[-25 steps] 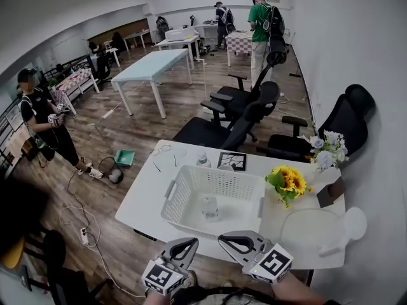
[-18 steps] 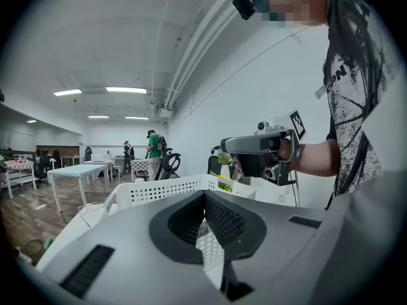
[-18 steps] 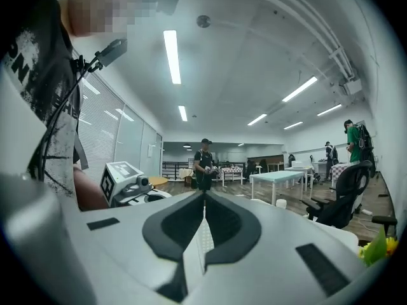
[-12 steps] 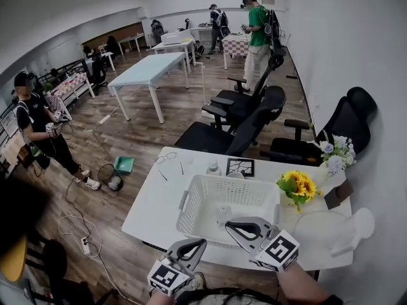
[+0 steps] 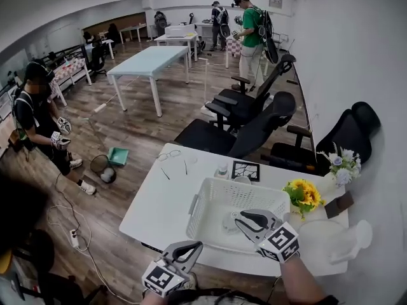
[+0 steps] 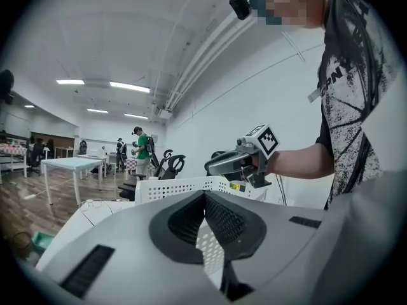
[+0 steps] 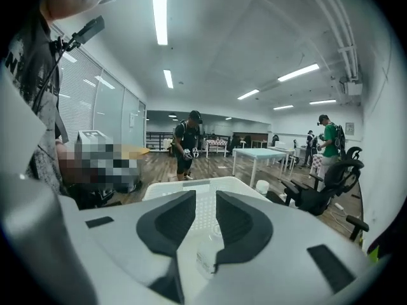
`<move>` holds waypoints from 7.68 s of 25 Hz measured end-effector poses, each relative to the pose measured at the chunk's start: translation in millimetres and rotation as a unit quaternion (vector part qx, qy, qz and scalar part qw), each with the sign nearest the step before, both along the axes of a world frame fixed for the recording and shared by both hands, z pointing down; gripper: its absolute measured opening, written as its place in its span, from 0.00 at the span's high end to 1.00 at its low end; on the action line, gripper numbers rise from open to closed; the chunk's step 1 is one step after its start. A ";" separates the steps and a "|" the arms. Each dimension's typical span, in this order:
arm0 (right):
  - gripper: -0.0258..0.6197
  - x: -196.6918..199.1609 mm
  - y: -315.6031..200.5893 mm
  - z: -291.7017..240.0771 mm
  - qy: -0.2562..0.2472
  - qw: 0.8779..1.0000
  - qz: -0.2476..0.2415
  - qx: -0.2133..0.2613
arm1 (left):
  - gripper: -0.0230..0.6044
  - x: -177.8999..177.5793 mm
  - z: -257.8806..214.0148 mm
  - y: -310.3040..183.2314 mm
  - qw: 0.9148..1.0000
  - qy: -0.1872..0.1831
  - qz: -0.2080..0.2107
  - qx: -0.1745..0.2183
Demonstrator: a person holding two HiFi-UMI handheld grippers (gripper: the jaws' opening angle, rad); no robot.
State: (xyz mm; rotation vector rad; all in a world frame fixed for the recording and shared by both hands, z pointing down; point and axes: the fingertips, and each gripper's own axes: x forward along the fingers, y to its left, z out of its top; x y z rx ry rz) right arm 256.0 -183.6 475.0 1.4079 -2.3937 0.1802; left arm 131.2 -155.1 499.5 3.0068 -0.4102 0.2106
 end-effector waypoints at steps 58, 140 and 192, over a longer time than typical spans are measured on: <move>0.71 7.5 -58.5 14.2 -0.009 0.999 0.031 -0.010 | 0.95 -36.9 6.6 -42.2 1.000 -0.012 0.022 0.000; 0.71 -301.8 -222.5 97.9 -0.063 0.996 -0.058 0.009 | 0.95 -267.9 83.3 -94.6 0.975 -0.023 -0.204 -0.087; 0.93 -301.2 -137.0 23.1 -0.082 0.990 -0.100 0.057 | 0.95 -244.8 30.0 -143.0 0.988 -0.023 -0.150 0.003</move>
